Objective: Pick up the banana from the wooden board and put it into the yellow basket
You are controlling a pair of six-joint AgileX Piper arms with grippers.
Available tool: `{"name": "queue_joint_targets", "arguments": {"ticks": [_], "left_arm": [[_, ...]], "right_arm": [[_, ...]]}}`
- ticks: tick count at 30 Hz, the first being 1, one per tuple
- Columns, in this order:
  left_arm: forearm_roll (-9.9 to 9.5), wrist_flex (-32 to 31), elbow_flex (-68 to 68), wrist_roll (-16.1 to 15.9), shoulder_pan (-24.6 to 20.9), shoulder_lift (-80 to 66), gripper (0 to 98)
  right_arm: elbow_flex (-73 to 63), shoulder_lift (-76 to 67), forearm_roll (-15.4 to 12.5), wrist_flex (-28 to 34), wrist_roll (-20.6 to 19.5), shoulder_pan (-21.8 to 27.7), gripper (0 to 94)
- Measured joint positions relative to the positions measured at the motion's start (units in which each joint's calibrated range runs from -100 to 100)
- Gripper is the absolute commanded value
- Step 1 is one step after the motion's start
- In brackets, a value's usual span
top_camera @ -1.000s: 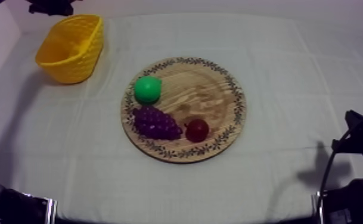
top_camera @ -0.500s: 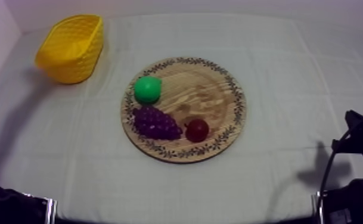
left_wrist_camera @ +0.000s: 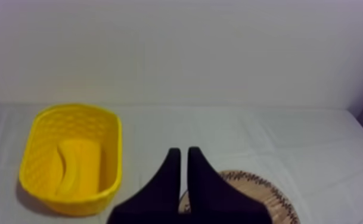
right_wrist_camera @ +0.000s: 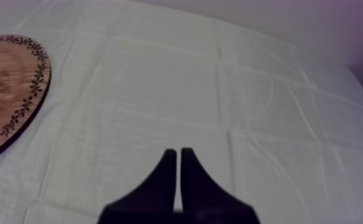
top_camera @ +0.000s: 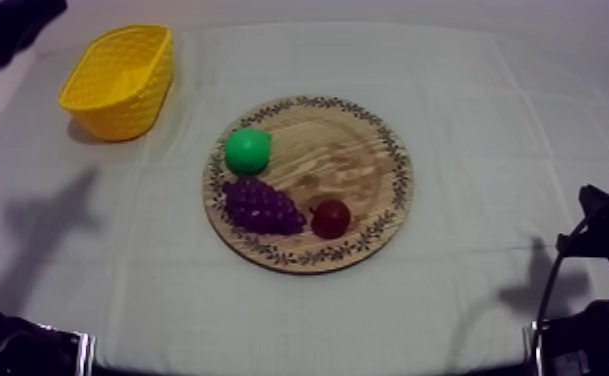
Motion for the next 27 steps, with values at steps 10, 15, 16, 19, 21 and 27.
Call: {"name": "queue_joint_targets", "arguments": {"ticks": [10,15,16,19,21,27], "left_arm": [[-1.63,-18.4,32.9,2.5,-6.4,-11.4,2.3],[-3.95,-19.2,43.9,4.2,-9.1,-16.4,2.0],[-4.99,-19.2,45.3,4.9,-9.5,-17.3,1.9],[-7.68,-17.2,47.6,7.3,-10.0,-20.3,1.7],[-8.84,-15.7,47.8,8.4,-10.0,-22.7,1.6],[-9.51,-13.1,47.9,10.2,-9.0,-27.2,1.1]], "right_arm": [[0.0,0.0,0.0,0.0,-0.2,0.0,0.4],[0.0,0.0,0.0,0.0,0.0,0.0,0.4],[0.0,0.0,0.0,0.0,0.0,0.0,0.4],[0.0,0.0,0.0,0.0,0.0,0.0,0.4],[0.0,0.0,0.0,0.0,0.0,0.0,0.4],[0.0,0.0,0.0,0.0,0.0,0.0,0.4]]}}
